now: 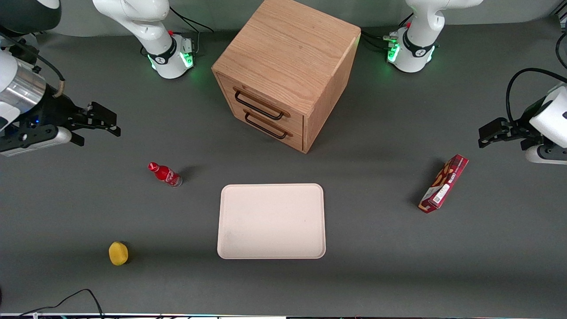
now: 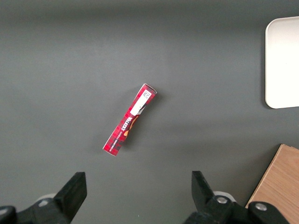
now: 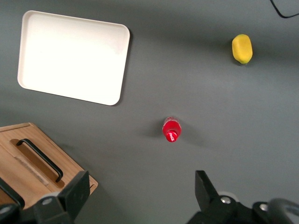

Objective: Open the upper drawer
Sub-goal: 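Move the right gripper from rest toward the wooden cabinet's drawers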

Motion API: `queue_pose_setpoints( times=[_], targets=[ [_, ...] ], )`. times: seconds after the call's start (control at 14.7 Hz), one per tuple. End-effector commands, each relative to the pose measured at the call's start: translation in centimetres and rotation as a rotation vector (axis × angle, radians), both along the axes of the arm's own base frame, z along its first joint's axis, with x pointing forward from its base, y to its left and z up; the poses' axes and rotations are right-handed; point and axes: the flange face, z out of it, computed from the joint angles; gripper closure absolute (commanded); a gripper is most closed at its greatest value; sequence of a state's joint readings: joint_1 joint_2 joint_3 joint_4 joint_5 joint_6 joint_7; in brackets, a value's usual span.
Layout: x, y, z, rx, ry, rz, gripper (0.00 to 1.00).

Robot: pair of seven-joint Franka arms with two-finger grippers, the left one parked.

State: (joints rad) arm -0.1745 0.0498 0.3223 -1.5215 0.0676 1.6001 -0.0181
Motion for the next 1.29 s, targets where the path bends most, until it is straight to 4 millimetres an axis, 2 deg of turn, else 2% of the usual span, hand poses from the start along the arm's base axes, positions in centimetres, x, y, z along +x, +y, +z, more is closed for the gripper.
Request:
queue_pose_setpoints(
  times=[0.0, 0.2, 0.54, 0.61, 0.75, 0.88, 0.95, 1.02, 1.22],
  targets=[
    [-1.6, 0.1, 0.9, -0.054, -0.007, -0.035, 0.0],
    [-1.6, 0.4, 1.0, -0.059, -0.01, -0.029, 0.0],
    [-1.5, 2.9, 1.3, 0.004, -0.014, 0.025, 0.0],
    [-1.5, 3.9, 1.6, 0.032, -0.016, 0.041, 0.0],
    [-0.7, 5.6, 1.0, 0.114, -0.012, 0.051, 0.0],
    [-0.1, 9.9, 0.8, 0.155, -0.042, 0.116, 0.0],
    [0.3, 11.9, 0.3, 0.169, -0.041, 0.147, 0.0],
    [1.0, 13.2, -1.0, 0.181, -0.021, 0.168, 0.0],
    [3.6, 14.5, -3.1, 0.22, 0.004, 0.186, 0.0]
  ],
)
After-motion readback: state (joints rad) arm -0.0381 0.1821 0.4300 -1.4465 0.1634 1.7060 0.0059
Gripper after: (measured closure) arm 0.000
